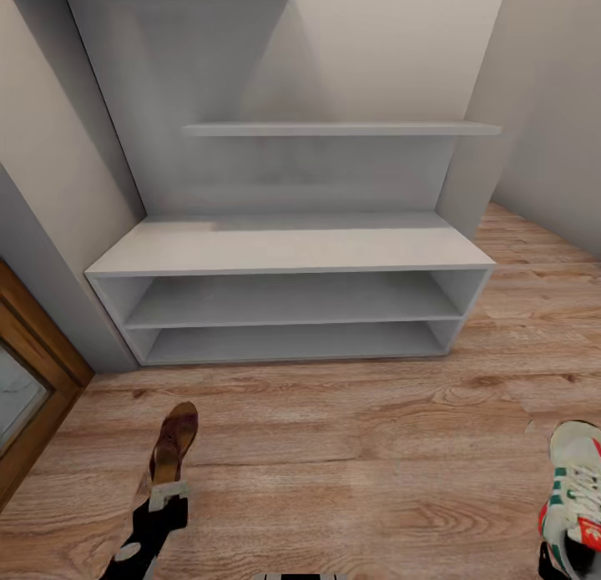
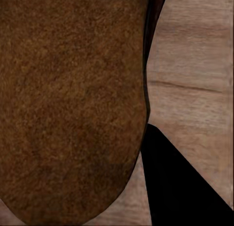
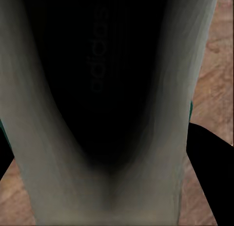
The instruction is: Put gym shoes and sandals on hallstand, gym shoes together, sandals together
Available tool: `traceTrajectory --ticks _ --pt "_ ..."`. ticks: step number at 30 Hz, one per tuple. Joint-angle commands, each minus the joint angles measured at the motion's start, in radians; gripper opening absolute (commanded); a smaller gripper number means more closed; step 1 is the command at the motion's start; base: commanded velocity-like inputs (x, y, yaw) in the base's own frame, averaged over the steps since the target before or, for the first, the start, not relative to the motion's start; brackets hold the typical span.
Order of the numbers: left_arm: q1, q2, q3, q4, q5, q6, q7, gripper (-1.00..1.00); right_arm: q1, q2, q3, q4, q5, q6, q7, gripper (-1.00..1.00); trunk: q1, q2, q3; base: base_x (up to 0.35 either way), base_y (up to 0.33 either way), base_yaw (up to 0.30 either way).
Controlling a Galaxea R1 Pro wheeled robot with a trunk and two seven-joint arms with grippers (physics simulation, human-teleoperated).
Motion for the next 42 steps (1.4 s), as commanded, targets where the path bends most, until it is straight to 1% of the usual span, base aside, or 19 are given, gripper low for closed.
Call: traceTrajectory --ticks 1,2,3,4,5,8,12,15,19,23,26,27,28,30,32,33,36,39,42 --pt "-0.035 0.0 0.006 0.003 -0.013 0.018 -0.001 -1.0 0.0 -0.013 -0.026 -0.002 0.012 0.001 -0.002 -1.0 0.0 0.0 -0.001 0.0 0.0 0.0" --pt "-0.102 0.001 0.005 0.001 -0.015 0.1 -0.002 -1.0 0.0 -0.032 -0.077 -0.005 0.01 0.004 0.0 -1.0 0.0 0.0 -0.001 0.0 0.0 0.0" --pt "-0.146 0.002 0.004 -0.005 -0.016 0.17 -0.003 -1.0 0.0 -0.036 -0.092 -0.006 0.018 0.007 0.001 -1.0 0.0 0.0 -0.001 0.0 0.0 0.0" --pt "-0.176 0.003 0.004 -0.008 -0.017 0.206 -0.003 -1.0 0.0 -0.036 -0.097 -0.006 0.027 0.009 0.001 -1.0 0.0 0.0 -0.001 0.0 0.0 0.0" --pt "-0.237 0.004 0.001 -0.006 -0.02 0.25 -0.003 -1.0 0.0 -0.034 -0.103 -0.007 0.051 0.01 0.002 -1.0 0.0 0.0 -0.001 0.0 0.0 0.0" --pt "-0.303 0.004 -0.008 0.0 -0.038 0.273 -0.004 -1.0 0.0 -0.033 -0.105 -0.006 0.075 0.011 0.002 -1.0 0.0 0.0 -0.001 0.0 0.0 0.0" --pt "-0.344 0.002 -0.015 0.0 -0.088 0.306 -0.005 -1.0 0.0 -0.029 -0.105 -0.006 0.086 0.012 0.003 -1.0 0.0 0.0 -0.001 0.0 0.0 0.0" --pt "-0.361 -0.001 -0.017 -0.011 -0.133 0.368 -0.007 -1.0 0.0 -0.029 -0.109 -0.007 0.086 0.013 0.002 -1.0 0.0 0.0 -0.001 0.0 0.0 0.0" --pt "-0.392 0.001 -0.017 -0.012 -0.15 0.397 -0.011 -1.0 0.0 -0.041 -0.119 -0.008 0.08 0.02 0.0 -1.0 0.0 0.0 -0.001 0.0 0.0 0.0" --pt "-0.414 0.0 -0.018 -0.011 -0.156 0.406 -0.013 -1.0 0.0 -0.071 -0.161 -0.01 0.048 0.079 0.0 -1.0 0.0 0.0 -0.001 0.0 0.0 0.0" --pt "-0.436 0.002 -0.018 -0.011 -0.158 0.42 -0.013 -1.0 0.0 -0.109 -0.2 -0.02 0.036 0.15 0.0 -1.0 0.0 0.0 -0.001 0.0 0.0 0.0" --pt "-0.446 0.003 -0.019 -0.011 -0.158 0.427 -0.013 -1.0 0.0 -0.13 -0.222 -0.023 0.034 0.177 0.0 -1.0 0.0 0.0 -0.001 0.0 0.0 0.0" --pt "-0.45 0.004 -0.019 -0.011 -0.159 0.43 -0.013 -1.0 0.0 -0.139 -0.235 -0.024 0.033 0.189 0.0 -1.0 0.0 0.0 -0.001 0.0 0.0 0.0" --pt "-0.46 0.005 -0.019 -0.011 -0.16 0.437 -0.013 -1.0 0.0 -0.16 -0.282 -0.028 0.032 0.219 0.001 -1.0 0.0 0.0 -0.001 0.0 0.0 0.0" --pt "-0.469 0.006 -0.019 -0.013 -0.161 0.443 -0.013 -1.0 0.0 -0.185 -0.359 -0.031 0.032 0.242 0.001 -1.0 0.0 0.0 -0.001 0.0 0.0 0.0" --pt "-0.473 0.006 -0.019 -0.013 -0.162 0.444 -0.013 -1.0 0.0 -0.193 -0.379 -0.032 0.032 0.245 0.002 -1.0 0.0 0.0 -0.001 0.0 0.0 0.0" --pt "-0.506 0.014 -0.019 -0.007 -0.162 0.471 -0.013 -1.0 0.001 -0.244 -0.494 -0.032 0.033 0.262 0.002 -1.0 0.0 0.0 -0.001 0.0 0.0 0.0" --pt "-0.516 0.015 -0.018 -0.01 -0.161 0.509 -0.012 -1.0 0.002 -0.259 -0.533 -0.031 0.034 0.282 0.001 -1.0 0.0 0.0 -0.001 0.0 0.0 0.0" --pt "-0.519 0.008 -0.02 -0.015 -0.159 0.517 -0.011 -1.0 0.003 -0.262 -0.543 -0.031 0.035 0.288 0.0 -1.0 0.0 0.0 -0.001 0.0 0.0 0.0"
